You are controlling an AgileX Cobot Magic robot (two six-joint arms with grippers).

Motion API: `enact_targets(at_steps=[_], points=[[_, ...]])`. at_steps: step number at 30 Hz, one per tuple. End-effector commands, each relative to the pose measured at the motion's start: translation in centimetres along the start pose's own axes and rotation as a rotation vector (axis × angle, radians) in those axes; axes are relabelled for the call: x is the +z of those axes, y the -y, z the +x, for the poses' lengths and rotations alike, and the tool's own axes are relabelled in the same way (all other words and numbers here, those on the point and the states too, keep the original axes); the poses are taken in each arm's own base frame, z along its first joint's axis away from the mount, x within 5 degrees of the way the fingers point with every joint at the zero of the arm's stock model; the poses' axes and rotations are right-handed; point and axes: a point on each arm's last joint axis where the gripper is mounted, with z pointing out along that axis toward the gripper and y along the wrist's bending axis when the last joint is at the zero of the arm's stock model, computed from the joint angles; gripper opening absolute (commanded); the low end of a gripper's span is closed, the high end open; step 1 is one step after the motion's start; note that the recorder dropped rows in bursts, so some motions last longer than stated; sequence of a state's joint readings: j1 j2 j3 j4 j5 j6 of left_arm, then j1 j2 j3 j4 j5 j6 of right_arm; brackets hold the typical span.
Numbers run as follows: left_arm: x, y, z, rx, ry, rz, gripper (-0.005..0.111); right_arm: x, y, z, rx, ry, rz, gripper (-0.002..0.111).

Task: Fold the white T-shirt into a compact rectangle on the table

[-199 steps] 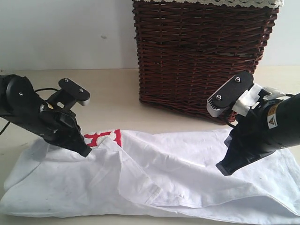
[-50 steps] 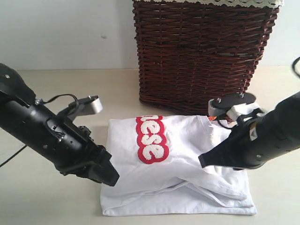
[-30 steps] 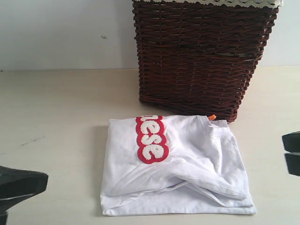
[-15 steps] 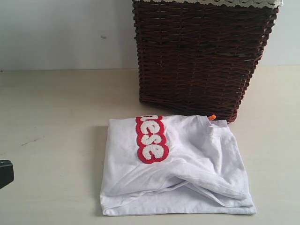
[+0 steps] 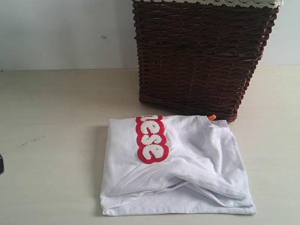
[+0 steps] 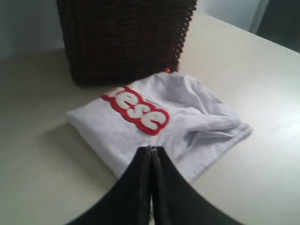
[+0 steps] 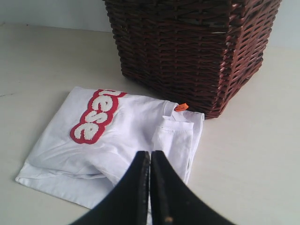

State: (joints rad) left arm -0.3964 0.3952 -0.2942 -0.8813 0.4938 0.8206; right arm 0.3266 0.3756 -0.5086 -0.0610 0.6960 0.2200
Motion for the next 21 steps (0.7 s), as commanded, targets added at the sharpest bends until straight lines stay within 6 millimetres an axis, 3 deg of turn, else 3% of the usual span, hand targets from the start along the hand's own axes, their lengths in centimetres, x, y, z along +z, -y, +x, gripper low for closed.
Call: enact_targets(at_steps=[1, 7, 13, 21], points=[[-1.6, -0.8, -0.5, 0.051, 0.13, -0.176, 0.0, 0.0, 0.0, 0.1, -0.01, 0.003, 0.0, 0.002], [-3.5, -1.2, -0.8, -0.028, 0.283, -0.406, 0.0, 0.0, 0.0, 0.1, -0.01, 0.003, 0.0, 0.002], [-4.1, -1.4, -0.7, -0.122, 0.349, -0.506, 0.0, 0.0, 0.0, 0.1, -0.01, 0.003, 0.0, 0.002], [-3.4, -3.0, 2.7, -0.169, 0.222, -0.642, 0.0, 0.0, 0.0, 0.1, -0.01, 0.003, 0.0, 0.002]])
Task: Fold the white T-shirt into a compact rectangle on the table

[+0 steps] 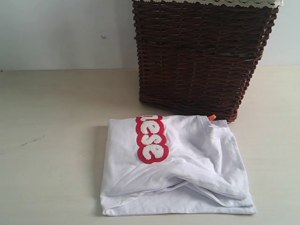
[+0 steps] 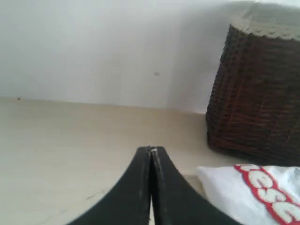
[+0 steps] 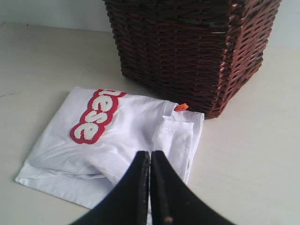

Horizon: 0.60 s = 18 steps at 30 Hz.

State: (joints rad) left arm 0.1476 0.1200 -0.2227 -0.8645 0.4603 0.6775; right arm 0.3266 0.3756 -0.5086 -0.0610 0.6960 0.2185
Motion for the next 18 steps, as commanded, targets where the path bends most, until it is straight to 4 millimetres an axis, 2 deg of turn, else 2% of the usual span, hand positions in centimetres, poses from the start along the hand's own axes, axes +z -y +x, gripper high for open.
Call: enact_targets(at_steps=[1, 5, 11, 18], points=[[-0.1, -1.5, 1.7, 0.038, -0.066, -0.149, 0.0, 0.0, 0.0, 0.1, -0.008, 0.003, 0.0, 0.002], [-0.5, -3.2, 2.8, -0.077, -0.048, -0.332, 0.0, 0.0, 0.0, 0.1, -0.007, 0.002, -0.001, 0.002], [0.3, -4.3, 6.3, -0.057, -0.075, -0.362, 0.0, 0.0, 0.0, 0.1, -0.007, 0.002, -0.001, 0.002], [0.3, -4.2, 6.2, 0.045, -0.074, -0.357, 0.0, 0.0, 0.0, 0.1, -0.007, 0.002, -0.001, 0.002]])
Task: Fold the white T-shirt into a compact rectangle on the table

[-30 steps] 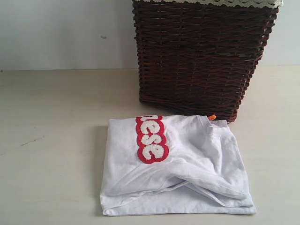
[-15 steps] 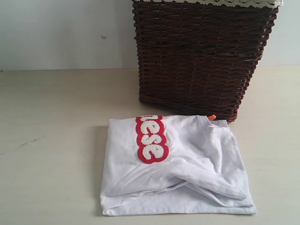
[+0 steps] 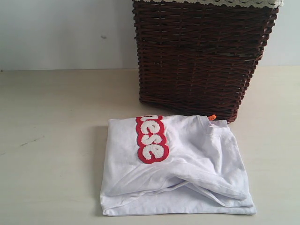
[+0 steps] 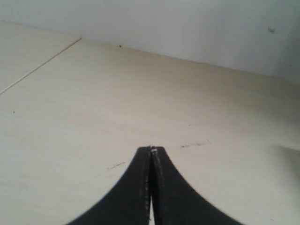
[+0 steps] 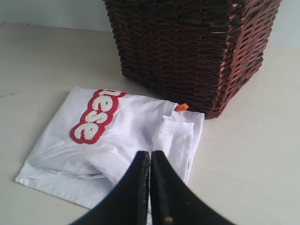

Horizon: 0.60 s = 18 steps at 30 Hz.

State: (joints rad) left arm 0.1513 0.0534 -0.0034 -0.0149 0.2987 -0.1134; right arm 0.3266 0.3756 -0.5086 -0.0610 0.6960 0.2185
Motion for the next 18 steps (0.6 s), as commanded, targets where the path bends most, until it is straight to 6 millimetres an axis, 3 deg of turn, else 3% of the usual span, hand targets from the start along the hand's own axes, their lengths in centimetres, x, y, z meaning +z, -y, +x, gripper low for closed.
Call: enact_targets(at_steps=[1, 18], points=[[-0.04, -0.01, -0.14, 0.072, 0.03, -0.001, 0.0, 0.01, 0.01, 0.11, -0.007, 0.002, -0.001, 0.002], [-0.42, 0.78, 0.58, 0.053, -0.029, 0.152, 0.0, 0.01, 0.01, 0.11, -0.007, 0.002, -0.001, 0.002]])
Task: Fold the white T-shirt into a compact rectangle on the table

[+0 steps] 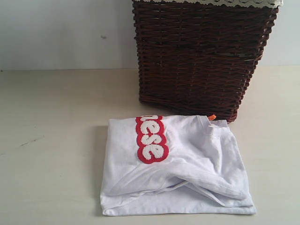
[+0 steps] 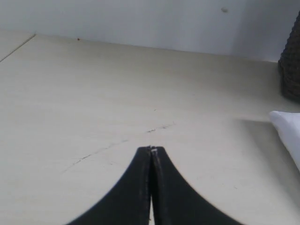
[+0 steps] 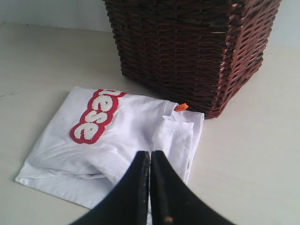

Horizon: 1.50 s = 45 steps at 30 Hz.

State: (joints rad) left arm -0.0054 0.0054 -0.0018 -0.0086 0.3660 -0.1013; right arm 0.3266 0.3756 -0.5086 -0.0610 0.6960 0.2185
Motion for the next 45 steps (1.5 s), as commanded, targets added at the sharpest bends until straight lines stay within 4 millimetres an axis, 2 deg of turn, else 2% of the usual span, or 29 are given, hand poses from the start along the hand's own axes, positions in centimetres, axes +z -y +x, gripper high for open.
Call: enact_targets(at_steps=[1, 7, 10, 12, 14, 15, 17, 23, 24, 45], points=[[0.0, 0.0, 0.0, -0.007, 0.01, 0.006, 0.0, 0.0, 0.0, 0.1, -0.007, 0.002, -0.001, 0.002], [0.0, 0.0, 0.0, -0.007, 0.01, 0.006, 0.0, 0.0, 0.0, 0.1, -0.007, 0.002, -0.001, 0.002], [0.0, 0.0, 0.0, -0.007, 0.01, 0.006, 0.0, -0.2, 0.5, -0.3, -0.109, 0.055, 0.05, 0.002], [0.0, 0.0, 0.0, -0.007, 0.01, 0.006, 0.0, -0.3, 1.0, -0.2, -0.116, 0.147, 0.109, 0.002], [0.0, 0.0, 0.0, -0.007, 0.01, 0.006, 0.0, 0.5, 1.6, 1.1, -0.093, 0.26, 0.16, 0.002], [0.0, 0.0, 0.0, -0.007, 0.01, 0.006, 0.0, 0.9, 2.1, 2.4, -0.072, 0.316, 0.199, 0.002], [0.0, 0.0, 0.0, -0.007, 0.01, 0.006, 0.0, 1.8, 2.8, 4.8, -0.036, 0.319, 0.255, 0.002], [0.0, 0.0, 0.0, -0.007, 0.01, 0.006, 0.0, 3.1, 4.1, 9.8, 0.093, 0.322, 0.378, 0.002], [0.0, 0.0, 0.0, -0.007, 0.01, 0.006, 0.0, 3.1, 4.1, 10.1, 0.109, 0.327, 0.386, 0.002], [0.0, 0.0, 0.0, -0.007, 0.01, 0.006, 0.0, 3.0, 4.1, 10.7, 0.058, 0.276, 0.416, 0.002]])
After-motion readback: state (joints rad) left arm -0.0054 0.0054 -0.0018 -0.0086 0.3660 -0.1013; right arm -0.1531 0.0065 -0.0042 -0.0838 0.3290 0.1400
